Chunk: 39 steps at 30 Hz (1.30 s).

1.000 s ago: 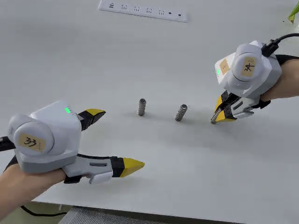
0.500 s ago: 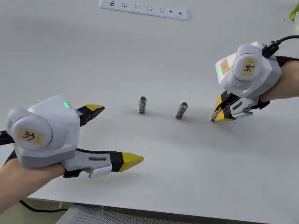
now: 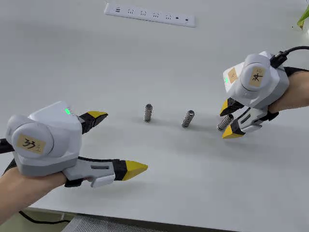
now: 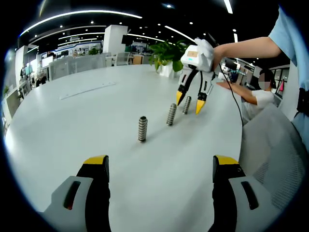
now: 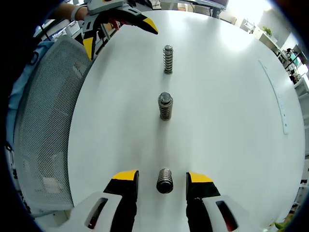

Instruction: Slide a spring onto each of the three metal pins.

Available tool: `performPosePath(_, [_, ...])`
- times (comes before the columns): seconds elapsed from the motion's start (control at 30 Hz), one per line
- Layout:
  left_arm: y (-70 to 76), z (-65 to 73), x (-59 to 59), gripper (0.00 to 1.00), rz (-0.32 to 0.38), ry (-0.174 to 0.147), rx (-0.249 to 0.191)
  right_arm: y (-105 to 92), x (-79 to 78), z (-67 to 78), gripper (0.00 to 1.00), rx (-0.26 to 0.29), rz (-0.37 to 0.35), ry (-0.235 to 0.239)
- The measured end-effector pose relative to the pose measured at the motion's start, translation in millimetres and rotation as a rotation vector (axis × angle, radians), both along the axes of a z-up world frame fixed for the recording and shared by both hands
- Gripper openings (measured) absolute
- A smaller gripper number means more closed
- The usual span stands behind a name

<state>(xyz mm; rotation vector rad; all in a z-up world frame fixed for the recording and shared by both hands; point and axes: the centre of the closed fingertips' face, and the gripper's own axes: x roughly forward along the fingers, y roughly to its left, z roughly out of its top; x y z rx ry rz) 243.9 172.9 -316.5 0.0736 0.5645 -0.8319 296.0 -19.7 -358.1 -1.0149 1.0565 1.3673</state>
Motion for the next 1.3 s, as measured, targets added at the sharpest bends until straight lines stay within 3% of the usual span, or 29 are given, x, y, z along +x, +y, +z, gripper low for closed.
performPosePath(0.3, [-2.9, 6.1, 1.7, 0.87, -0.013, -0.012, 0.0, 2.4, -5.4, 5.7, 0.78, 0.111, -0.106, -0.023])
performPosePath(0.53, [-4.5, 9.0, 2.4, 0.87, -0.026, -0.022, 0.003, -3.7, -11.2, 8.8, 0.97, 0.204, -0.18, -0.024])
performPosePath(0.77, [-4.2, 11.1, 1.4, 0.87, -0.033, -0.026, 0.007, -4.2, -19.8, 12.3, 0.99, 0.246, -0.24, -0.028])
performPosePath(0.9, [-4.1, 13.4, 1.8, 0.87, -0.033, -0.03, 0.007, -2.3, -21.2, 18.2, 0.99, 0.302, -0.286, -0.04])
performPosePath(1.1, [-1.8, 15.0, 0.1, 0.87, -0.035, -0.034, 0.014, -5.5, -31.5, 28.0, 0.99, 0.341, -0.305, -0.075])
performPosePath(1.3, [3.1, 15.5, -2.5, 0.86, -0.023, -0.034, 0.019, -11.9, -42.2, 35.6, 0.99, 0.389, -0.374, -0.101])
